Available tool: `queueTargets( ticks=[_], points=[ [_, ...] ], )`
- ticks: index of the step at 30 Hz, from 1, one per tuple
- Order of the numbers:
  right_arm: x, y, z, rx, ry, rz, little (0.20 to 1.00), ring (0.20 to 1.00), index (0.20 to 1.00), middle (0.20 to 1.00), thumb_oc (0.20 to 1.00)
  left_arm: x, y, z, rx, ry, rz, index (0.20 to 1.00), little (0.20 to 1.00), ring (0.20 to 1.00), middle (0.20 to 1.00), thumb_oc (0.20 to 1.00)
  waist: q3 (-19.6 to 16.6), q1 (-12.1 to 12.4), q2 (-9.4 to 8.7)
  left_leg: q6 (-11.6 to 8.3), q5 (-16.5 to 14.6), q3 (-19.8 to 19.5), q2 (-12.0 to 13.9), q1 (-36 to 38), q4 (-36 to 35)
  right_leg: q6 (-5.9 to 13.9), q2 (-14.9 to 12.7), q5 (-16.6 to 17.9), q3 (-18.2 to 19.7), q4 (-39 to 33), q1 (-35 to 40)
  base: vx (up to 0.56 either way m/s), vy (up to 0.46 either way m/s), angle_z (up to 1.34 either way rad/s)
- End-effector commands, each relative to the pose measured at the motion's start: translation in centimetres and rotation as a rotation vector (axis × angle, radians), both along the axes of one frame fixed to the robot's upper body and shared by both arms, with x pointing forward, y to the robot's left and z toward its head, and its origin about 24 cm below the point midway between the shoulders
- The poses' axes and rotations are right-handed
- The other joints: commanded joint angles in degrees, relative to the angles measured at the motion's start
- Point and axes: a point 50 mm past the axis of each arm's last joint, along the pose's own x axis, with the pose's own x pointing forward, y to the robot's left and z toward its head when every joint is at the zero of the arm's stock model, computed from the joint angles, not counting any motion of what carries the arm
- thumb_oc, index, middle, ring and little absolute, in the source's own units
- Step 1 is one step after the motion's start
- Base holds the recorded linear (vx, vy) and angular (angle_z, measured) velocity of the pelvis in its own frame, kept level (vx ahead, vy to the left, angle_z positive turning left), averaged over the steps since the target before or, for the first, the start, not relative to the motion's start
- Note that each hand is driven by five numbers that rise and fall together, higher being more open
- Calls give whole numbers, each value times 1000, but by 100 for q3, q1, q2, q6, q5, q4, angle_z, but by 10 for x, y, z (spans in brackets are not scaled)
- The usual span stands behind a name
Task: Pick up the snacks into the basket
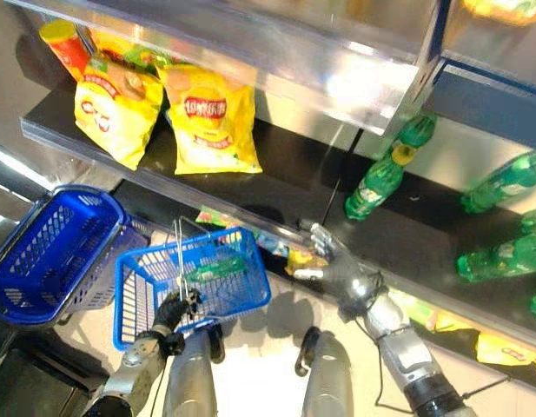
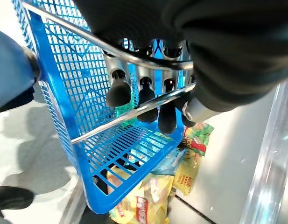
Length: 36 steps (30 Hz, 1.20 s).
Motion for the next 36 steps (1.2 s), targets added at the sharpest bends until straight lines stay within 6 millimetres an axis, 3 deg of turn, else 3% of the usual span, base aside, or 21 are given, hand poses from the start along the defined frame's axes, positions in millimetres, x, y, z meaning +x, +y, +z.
queueTargets(
  ticks=[1,6,7,8,9,10,12,13,16,17,19,20,21,22,23,24,25,28,29,32,36],
  points=[
    [0,3,37,87,-187,1,1000,1000,1000,1000,1000,4,-10,20,-66,-142,-8,200,200,200,200,200,-271,72,27,54,-318,-13,147,-69,480,345,-38,647,63,-358,-177,-10,-17,7],
    [4,4,49,112,-241,-12,1000,1000,1000,1000,1000,3,-10,18,-68,-136,-6,200,200,200,200,200,-283,103,44,3,-528,-67,199,-143,714,401,-46,427,102,-121,-268,33,-7,-1],
    [9,4,60,118,-295,-34,1000,1000,1000,1000,1000,2,-11,17,-67,-131,-14,200,200,200,200,200,-321,130,33,72,-392,-41,204,-216,666,328,-65,531,21,-198,-299,38,-13,-3],
    [14,4,71,121,-344,-48,1000,1000,1000,1000,1000,-1,-11,15,-69,-118,-19,200,200,200,200,200,-351,172,38,10,-564,-83,233,-174,772,400,-61,385,59,-93,-274,0,0,0],
    [16,5,76,118,-366,-50,1000,1000,1000,1000,1000,-2,-12,14,-70,-113,-29,200,200,200,200,200,-377,187,26,83,-412,-49,214,-227,695,330,-71,519,-1,-197,-304,103,-17,-1],
    [16,5,75,117,-364,-49,1000,1000,1000,1000,1000,-3,-12,14,-70,-110,-28,200,200,200,200,200,-373,194,35,16,-570,-85,234,-181,780,405,-61,382,50,-97,-274,35,-11,2],
    [24,5,84,115,-398,-70,1000,1000,1000,1000,1000,-6,-14,10,-75,-93,-44,200,200,200,200,200,-429,235,23,82,-414,-56,214,-235,692,342,-80,518,-32,-235,-269,48,-6,4],
    [30,5,90,94,-423,-91,1000,1000,1000,1000,1000,-9,-15,9,-78,-83,-61,200,200,200,200,200,-463,287,24,13,-567,-106,224,-182,740,425,-72,379,-4,-168,-212,0,0,0],
    [47,5,97,48,-440,-143,1000,1000,1000,1000,1000,-9,-17,11,-82,-89,-87,200,200,200,200,200,-503,375,5,79,-391,-84,178,-235,611,363,-98,535,-89,-314,-205,23,-1,3],
    [47,5,97,48,-438,-141,1000,1000,1000,1000,1000,-9,-17,10,-82,-87,-86,200,200,200,200,200,-500,378,12,12,-546,-122,196,-187,688,439,-88,402,-38,-223,-172,82,-13,8],
    [57,4,99,17,-439,-186,1000,1000,1000,1000,1000,-9,-18,12,-86,-95,-101,200,200,200,200,200,-508,435,2,83,-377,-96,154,-242,585,369,-110,545,-115,-340,-182,7,3,11],
    [69,-2,104,-27,-440,-246,1000,1000,1000,1000,1000,-8,-18,16,-68,-111,-130,200,200,200,200,200,-506,505,23,16,-522,-149,136,-206,631,460,-119,434,-91,-263,-135,-65,24,10],
    [74,-5,108,-33,-441,-269,1000,1000,1000,1000,1000,-7,-17,19,-67,-119,-133,200,200,200,200,200,-486,521,25,85,-355,-114,106,-253,536,383,-144,573,-160,-347,-163,74,9,13],
    [74,-4,107,-33,-439,-268,1000,1000,1000,1000,1000,-8,-17,18,-68,-117,-132,200,200,200,200,200,-486,526,32,18,-511,-153,122,-205,613,460,-133,441,-105,-257,-131,-70,29,15],
    [86,-11,114,-55,-437,-335,1000,1000,1000,1000,1000,-5,-17,24,-59,-142,-143,200,200,200,200,200,-456,582,35,85,-339,-122,81,-264,513,391,-166,589,-183,-352,-145,71,11,14],
    [90,-12,116,-50,-430,-352,1000,1000,1000,1000,1000,-5,-16,26,-58,-148,-143,200,200,200,200,200,-430,604,47,18,-505,-163,93,-220,601,465,-157,447,-126,-247,-111,-71,27,13],
    [91,-12,117,-49,-433,-352,1000,1000,1000,1000,1000,-4,-16,26,-57,-150,-144,200,200,200,200,200,-428,592,38,87,-335,-124,73,-268,511,385,-169,588,-186,-347,-141,66,1,12],
    [101,-16,127,-51,-423,-383,1000,1000,1000,1000,1000,-3,-15,29,-52,-155,-150,200,200,200,200,200,-384,628,40,9,-489,-169,87,-221,584,466,-164,448,-127,-238,-103,14,2,13],
    [116,-21,147,-14,-393,-391,1000,1000,1000,1000,1000,-3,-14,30,-46,-150,-157,200,200,200,200,200,-339,664,4,-13,-468,-171,87,-223,579,453,-157,470,-116,-243,-95,-13,-5,6],
    [131,-26,162,-10,-337,-396,1000,1000,1000,1000,1000,-6,-14,28,-52,-134,-172,200,200,200,200,200,-333,693,-41,-34,-438,-165,86,-188,517,446,-131,487,-78,-278,-88,-5,-3,3],
    [152,-33,164,-67,-224,-460,1000,1000,1000,1000,1000,-8,-18,27,-64,-119,-195,200,200,200,200,200,-332,741,-59,-51,-424,-159,93,-168,487,437,-112,510,-34,-289,-109,0,0,0]
  ],
)
